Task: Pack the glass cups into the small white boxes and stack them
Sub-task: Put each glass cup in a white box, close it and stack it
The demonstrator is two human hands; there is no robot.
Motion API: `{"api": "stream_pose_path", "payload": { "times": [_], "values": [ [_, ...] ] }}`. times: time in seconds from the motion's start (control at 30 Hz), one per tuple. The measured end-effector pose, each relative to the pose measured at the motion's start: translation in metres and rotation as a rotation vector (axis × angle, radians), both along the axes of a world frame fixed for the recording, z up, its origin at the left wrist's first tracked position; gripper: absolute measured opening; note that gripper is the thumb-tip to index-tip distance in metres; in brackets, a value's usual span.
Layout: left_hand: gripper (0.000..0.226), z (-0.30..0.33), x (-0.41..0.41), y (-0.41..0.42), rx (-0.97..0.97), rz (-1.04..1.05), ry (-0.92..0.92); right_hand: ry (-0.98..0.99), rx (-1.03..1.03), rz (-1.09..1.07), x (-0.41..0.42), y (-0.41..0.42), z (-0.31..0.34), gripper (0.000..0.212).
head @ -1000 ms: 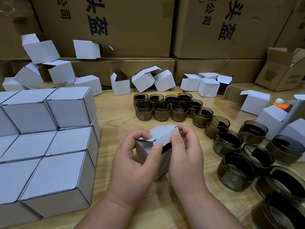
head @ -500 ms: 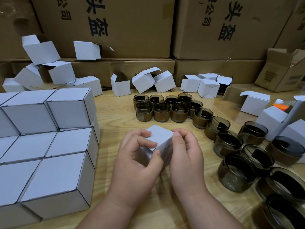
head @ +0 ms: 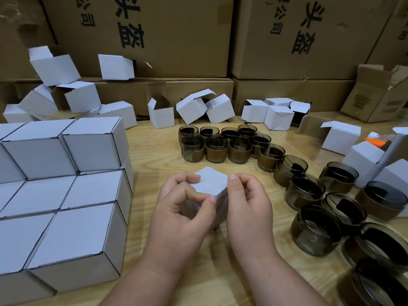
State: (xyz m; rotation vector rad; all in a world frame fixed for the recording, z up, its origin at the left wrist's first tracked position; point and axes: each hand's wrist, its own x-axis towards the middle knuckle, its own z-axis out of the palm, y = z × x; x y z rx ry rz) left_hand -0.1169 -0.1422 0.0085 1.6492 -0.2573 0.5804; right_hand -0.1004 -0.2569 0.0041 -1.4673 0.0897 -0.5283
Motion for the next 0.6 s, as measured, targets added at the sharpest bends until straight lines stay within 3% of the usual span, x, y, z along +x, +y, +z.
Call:
{"api": "stream_pose_path", "payload": {
  "times": [0.3,0.47,0.53,0.6],
  "values": [
    [0.011,-0.0028,-0.0003,-0.0007,0.052,0.02,0.057,0.087,0.053,-0.014,-0.0007,-0.0026,0.0024,0.041],
    [0.013,-0.0036,0.0012,0.0002,0.052,0.003,0.078,0.1,0.022,-0.023,0.0039,-0.0037,-0.0001,0.019],
    [0.002,-0.0054,0.0028,0.001,0.026,-0.026,0.087,0.109,-0.006,-0.019,0.0063,-0.0044,-0.001,0.011],
    [0.022,-0.007,0.0036,0.0018,-0.022,-0.038,0.16,0.105,-0.005,-0.017,0.0074,-0.0048,-0.0012,0.01]
  ]
}}
